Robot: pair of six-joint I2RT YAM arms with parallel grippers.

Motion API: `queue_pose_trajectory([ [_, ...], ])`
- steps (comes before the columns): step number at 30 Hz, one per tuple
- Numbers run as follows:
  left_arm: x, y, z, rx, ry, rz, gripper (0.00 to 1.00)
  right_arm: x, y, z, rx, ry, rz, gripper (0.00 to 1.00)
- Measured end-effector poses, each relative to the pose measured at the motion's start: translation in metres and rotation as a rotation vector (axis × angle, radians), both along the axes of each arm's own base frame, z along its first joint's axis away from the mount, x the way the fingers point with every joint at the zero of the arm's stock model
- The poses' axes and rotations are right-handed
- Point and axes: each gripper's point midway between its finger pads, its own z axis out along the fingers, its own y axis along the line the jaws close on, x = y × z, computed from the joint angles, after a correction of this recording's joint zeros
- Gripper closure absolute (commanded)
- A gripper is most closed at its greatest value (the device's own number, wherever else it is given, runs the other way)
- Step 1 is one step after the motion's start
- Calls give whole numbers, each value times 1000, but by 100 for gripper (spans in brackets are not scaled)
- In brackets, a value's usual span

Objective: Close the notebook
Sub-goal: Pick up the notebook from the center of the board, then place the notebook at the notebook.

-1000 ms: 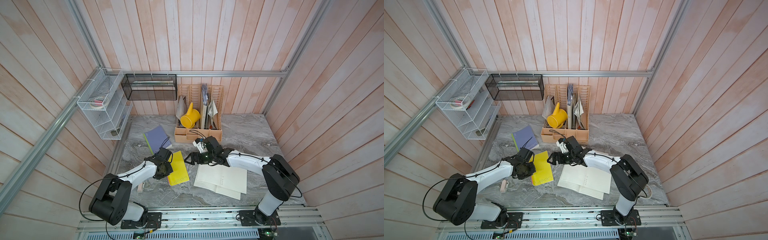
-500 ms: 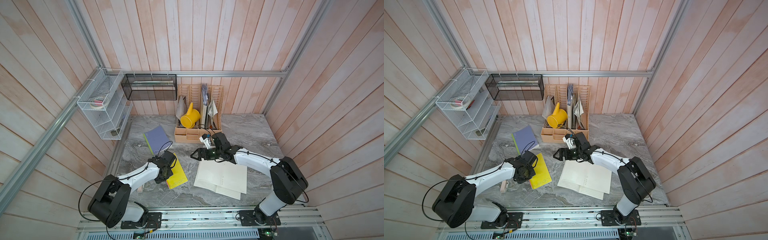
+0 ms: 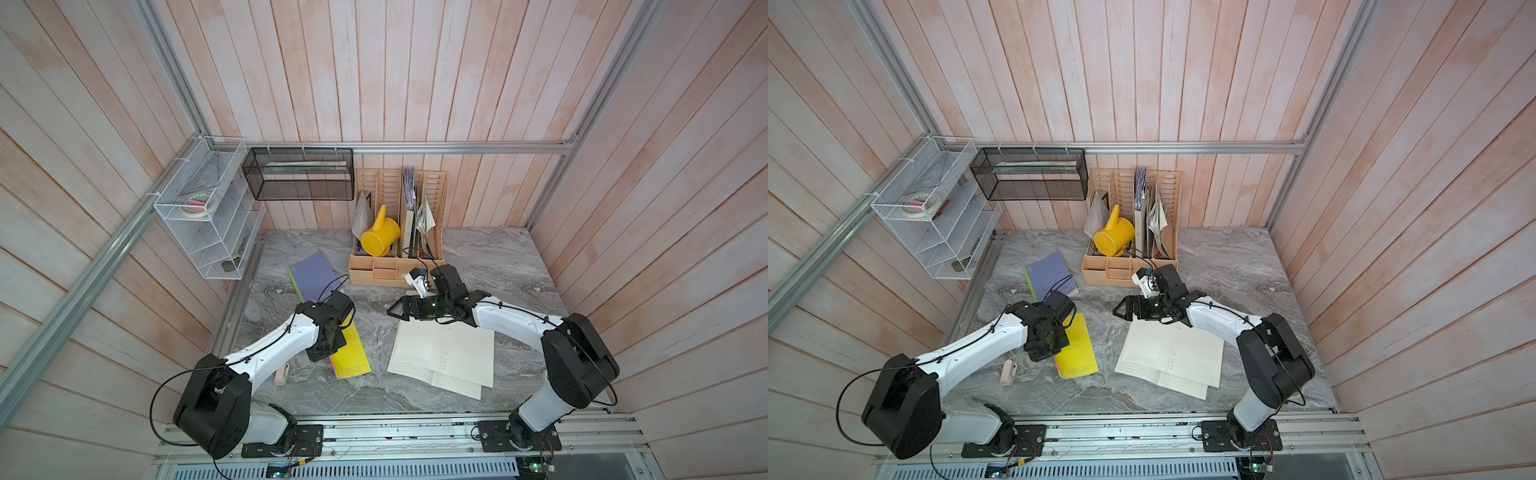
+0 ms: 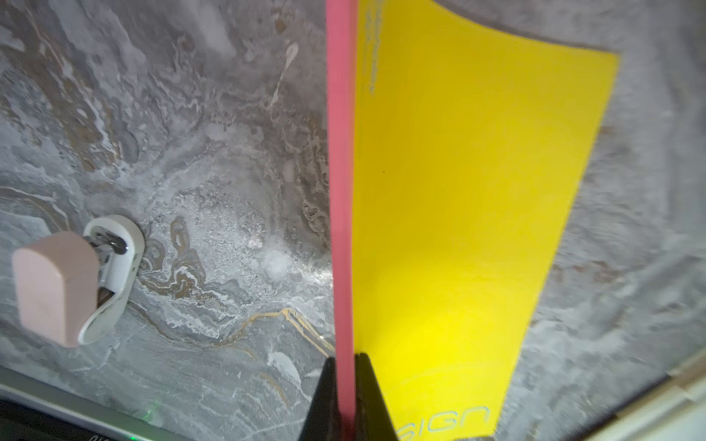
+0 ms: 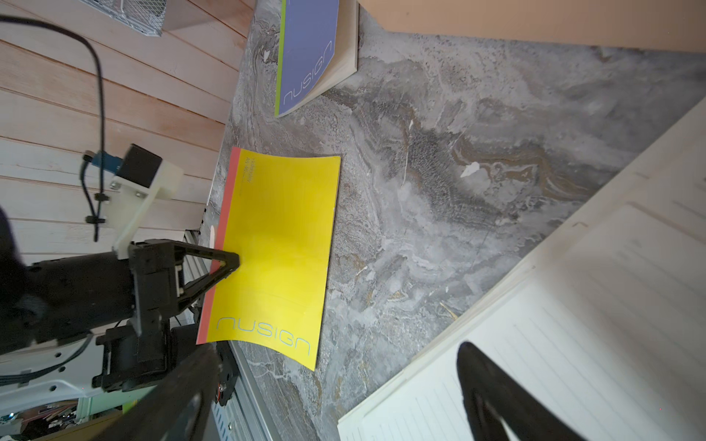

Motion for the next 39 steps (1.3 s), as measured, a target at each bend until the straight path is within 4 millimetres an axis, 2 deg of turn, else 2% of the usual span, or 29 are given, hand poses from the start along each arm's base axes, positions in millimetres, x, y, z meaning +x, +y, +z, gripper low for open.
queue_pose_trajectory([
  [7, 34, -6, 87, -51, -125, -81, 100, 0, 1, 0, 5, 0, 7, 2],
  [12, 82, 18, 141, -55, -258, -55, 100, 0, 1, -5, -2, 12, 8, 2],
  [15, 113, 36, 153, -8, -293, -40, 100, -1, 1, -5, -4, 14, 7, 2],
  [18, 148, 49, 148, 21, -300, -31, 100, -1, 0, -7, -10, 19, 5, 2],
  [25, 220, 66, 110, 48, -298, -17, 100, -1, -6, -12, -33, 36, -11, 2],
  [29, 253, 68, 109, 13, -355, -1, 100, 5, -15, -15, -52, 46, -39, 2],
  [32, 271, 74, 112, -14, -411, 27, 100, 7, -19, -17, -59, 50, -49, 2],
  [35, 282, 83, 108, -49, -447, 69, 100, 8, -22, -19, -67, 55, -53, 2],
  [37, 284, 89, 94, -74, -446, 97, 100, 10, -21, -19, -70, 56, -51, 2],
  [39, 280, 95, 71, -93, -416, 123, 100, 13, -20, -18, -72, 54, -49, 2],
])
